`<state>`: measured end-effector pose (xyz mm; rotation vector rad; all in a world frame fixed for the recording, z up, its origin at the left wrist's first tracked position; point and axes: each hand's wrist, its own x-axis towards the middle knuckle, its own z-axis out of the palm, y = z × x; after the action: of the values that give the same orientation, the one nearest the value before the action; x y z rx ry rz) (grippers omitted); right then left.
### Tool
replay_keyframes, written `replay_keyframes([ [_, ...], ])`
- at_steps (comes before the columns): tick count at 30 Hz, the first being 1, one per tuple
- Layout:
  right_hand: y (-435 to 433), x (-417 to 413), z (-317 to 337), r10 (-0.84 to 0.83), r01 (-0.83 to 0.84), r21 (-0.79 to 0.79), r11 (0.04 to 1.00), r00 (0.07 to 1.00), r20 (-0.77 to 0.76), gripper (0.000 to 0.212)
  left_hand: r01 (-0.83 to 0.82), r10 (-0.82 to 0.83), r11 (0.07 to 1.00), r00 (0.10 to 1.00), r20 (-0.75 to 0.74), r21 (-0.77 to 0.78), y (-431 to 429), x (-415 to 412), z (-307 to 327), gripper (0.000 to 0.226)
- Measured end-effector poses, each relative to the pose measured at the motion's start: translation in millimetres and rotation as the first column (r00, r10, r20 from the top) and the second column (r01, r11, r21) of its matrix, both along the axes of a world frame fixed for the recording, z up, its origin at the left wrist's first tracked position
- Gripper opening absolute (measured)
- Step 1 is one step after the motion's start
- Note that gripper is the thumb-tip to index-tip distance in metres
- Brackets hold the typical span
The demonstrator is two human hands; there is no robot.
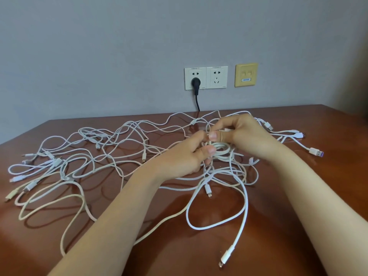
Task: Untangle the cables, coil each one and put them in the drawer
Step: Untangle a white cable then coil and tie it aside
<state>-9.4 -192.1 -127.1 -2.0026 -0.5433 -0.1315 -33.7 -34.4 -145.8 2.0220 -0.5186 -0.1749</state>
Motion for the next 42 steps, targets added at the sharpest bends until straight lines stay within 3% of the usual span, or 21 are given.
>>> replay_keyframes([
  [3,-6,2,0,0.192,-0.118,0.304,0.945,0.955,-0.226,0.02,0.046,-0.055,0.978,0.998,-0.038,-0.202,-4,-7,7,0.015],
  [5,-2,1,-2,0.313,-0.125,0.483,0.867,0.89,-0.332,0.014,0.063,-0.08,0.955,0.996,-0.05,-0.289,-5,-9,9,0.015],
  [9,10,1,-7,0.322,-0.036,0.601,0.798,0.869,-0.376,0.009,0.021,-0.091,0.878,0.988,-0.126,-0.477,-3,-1,13,0.01],
  [14,27,-2,-8,0.138,0.002,0.519,0.855,0.963,-0.231,0.014,-0.198,0.137,0.794,0.979,-0.149,-0.574,-2,9,14,0.027],
  [17,35,-7,-9,-0.095,0.095,0.341,0.935,0.995,-0.017,0.011,-0.273,0.206,0.751,0.962,-0.179,-0.601,-1,11,14,0.027],
  [20,38,-12,-13,-0.22,0.205,0.082,0.975,0.932,0.286,0.024,-0.329,0.259,0.721,0.944,-0.203,-0.61,-4,12,13,0.026],
  [22,38,-12,-16,-0.236,0.268,-0.01,0.963,0.863,0.447,0.027,-0.377,0.328,0.727,0.925,-0.192,-0.573,-9,12,11,0.024],
  [23,37,-11,-18,-0.235,0.289,-0.03,0.957,0.831,0.504,0.027,-0.378,0.365,0.757,0.921,-0.134,-0.533,-11,10,9,0.025],
  [25,35,-10,-18,-0.206,0.301,-0.073,0.951,0.79,0.578,0.027,-0.381,0.457,0.84,0.881,0.124,-0.387,-11,8,3,0.028],
  [27,33,-10,-18,-0.167,0.296,-0.119,0.948,0.778,0.606,0.022,-0.404,0.457,0.89,0.791,0.407,-0.213,-8,4,0,0.028],
  [29,30,-11,-16,-0.14,0.278,-0.16,0.947,0.806,0.575,0.021,-0.398,0.403,0.909,0.758,0.513,-0.126,-5,1,0,0.026],
  [34,26,-15,-12,-0.204,0.293,-0.087,0.952,0.821,0.533,0.048,-0.352,0.289,0.936,0.749,0.596,-0.011,-3,-3,5,0.027],
  [42,34,-18,-14,-0.263,0.276,0.029,0.961,0.869,0.419,0.024,-0.459,0.387,0.886,0.654,0.65,-0.066,-6,-4,6,0.026],
])
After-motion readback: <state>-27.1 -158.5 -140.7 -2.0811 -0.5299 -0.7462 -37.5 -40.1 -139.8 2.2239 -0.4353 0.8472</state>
